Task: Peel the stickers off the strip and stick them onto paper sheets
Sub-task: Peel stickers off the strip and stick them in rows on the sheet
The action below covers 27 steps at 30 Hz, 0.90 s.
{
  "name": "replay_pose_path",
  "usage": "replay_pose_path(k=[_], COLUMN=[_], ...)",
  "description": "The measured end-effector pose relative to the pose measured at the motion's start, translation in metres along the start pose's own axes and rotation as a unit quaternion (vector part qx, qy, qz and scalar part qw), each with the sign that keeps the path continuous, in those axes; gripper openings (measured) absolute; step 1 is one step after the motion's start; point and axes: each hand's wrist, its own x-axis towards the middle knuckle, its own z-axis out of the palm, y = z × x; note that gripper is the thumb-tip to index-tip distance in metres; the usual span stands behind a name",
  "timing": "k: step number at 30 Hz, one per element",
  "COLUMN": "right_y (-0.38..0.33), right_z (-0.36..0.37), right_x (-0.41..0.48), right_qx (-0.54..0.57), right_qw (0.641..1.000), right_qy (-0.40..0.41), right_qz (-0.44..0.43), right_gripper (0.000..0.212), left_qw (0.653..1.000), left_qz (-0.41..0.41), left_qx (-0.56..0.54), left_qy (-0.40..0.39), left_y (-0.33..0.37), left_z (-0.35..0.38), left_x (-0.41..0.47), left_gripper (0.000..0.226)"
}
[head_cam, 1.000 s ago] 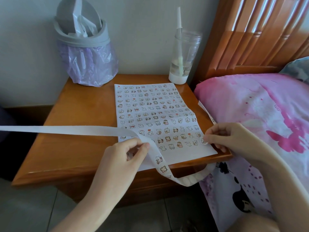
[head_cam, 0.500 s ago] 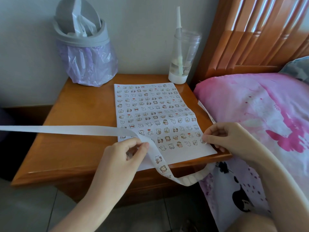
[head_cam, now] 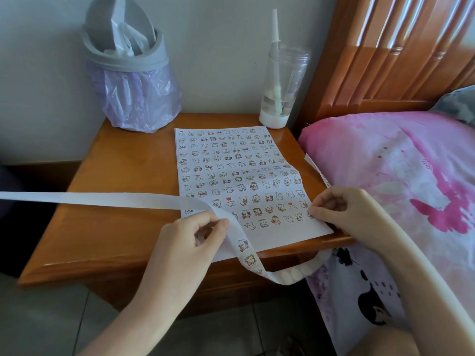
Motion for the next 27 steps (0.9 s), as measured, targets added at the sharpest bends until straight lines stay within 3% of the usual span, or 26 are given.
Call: replay_pose_path(k=[9,20,27], right_y=[0.0011,0.0067,0.0031], right_z=[0.0049,0.0056,0.0022], right_x=[0.0012,0.0030,0.0009], right_qx=[-0.025,-0.064,-0.033], right_qw=[0.999,0.997,0.999], right_qy=[0.024,0.039,0.018], right_qz=[0.024,0.006,0.026], right_gripper=[0.033,0.010,0.028], left_qw=[1.000,1.000,1.000], left_qz=[0.004,0.001,0.006], left_qx=[0.009,0.007,0.014], left_qy=[0.004,0.006,0.007], left_y=[0.0006,0.0049,0.0058], left_z=[0.0006,-0.0002,-0.0005], left_x=[-0.0001,-0.0011,-0.0015], left_gripper=[0.012,0.011,0.009])
